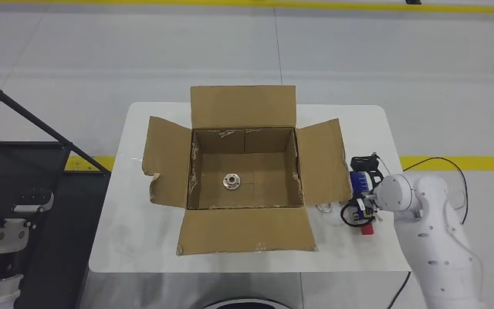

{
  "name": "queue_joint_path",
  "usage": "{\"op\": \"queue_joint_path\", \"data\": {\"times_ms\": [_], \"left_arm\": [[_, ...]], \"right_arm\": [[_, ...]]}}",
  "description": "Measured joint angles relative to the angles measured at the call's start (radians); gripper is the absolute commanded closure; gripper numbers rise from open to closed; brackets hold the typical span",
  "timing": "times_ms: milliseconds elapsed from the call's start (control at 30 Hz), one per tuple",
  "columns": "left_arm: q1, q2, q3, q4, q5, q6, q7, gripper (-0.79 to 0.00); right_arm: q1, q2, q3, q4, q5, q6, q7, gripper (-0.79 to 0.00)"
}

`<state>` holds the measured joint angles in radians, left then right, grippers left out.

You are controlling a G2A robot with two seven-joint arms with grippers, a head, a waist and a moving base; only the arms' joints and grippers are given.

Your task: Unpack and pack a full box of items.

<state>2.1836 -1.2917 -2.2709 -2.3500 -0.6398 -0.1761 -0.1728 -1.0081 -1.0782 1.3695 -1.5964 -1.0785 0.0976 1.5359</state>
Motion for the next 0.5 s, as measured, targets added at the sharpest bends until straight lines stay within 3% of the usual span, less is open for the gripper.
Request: {"op": "queue_joint_path", "data": {"times_ms": [167,233,333,367,433,467,500], "left_arm": [[0.000,0.000,0.000,0.000,0.000,0.000,0.000,-0.785],[0.000,0.000,0.000,0.000,0.000,0.000,0.000,-0.785],[0.000,0.000,0.000,0.000,0.000,0.000,0.000,-0.785],[0.000,0.000,0.000,0.000,0.000,0.000,0.000,-0.785],[0.000,0.000,0.000,0.000,0.000,0.000,0.000,-0.785],[0.000,0.000,0.000,0.000,0.000,0.000,0.000,-0.785],[0.000,0.000,0.000,0.000,0.000,0.000,0.000,-0.785]], "right_arm": [[-0.001,0.014,-0.002,0.014,0.034,0.004,0.000,-0.616],[-0.001,0.018,-0.005,0.019,0.045,0.003,0.000,-0.511],[0.001,0.024,-0.012,0.031,0.062,0.001,0.000,-0.449],[0.003,0.027,-0.016,0.036,0.068,0.000,0.000,-0.345],[0.008,0.030,-0.020,0.042,0.074,0.000,0.000,-0.209],[0.011,0.032,-0.022,0.044,0.078,0.003,0.000,-0.077],[0.013,0.034,-0.022,0.044,0.081,0.005,0.000,0.000]]}}
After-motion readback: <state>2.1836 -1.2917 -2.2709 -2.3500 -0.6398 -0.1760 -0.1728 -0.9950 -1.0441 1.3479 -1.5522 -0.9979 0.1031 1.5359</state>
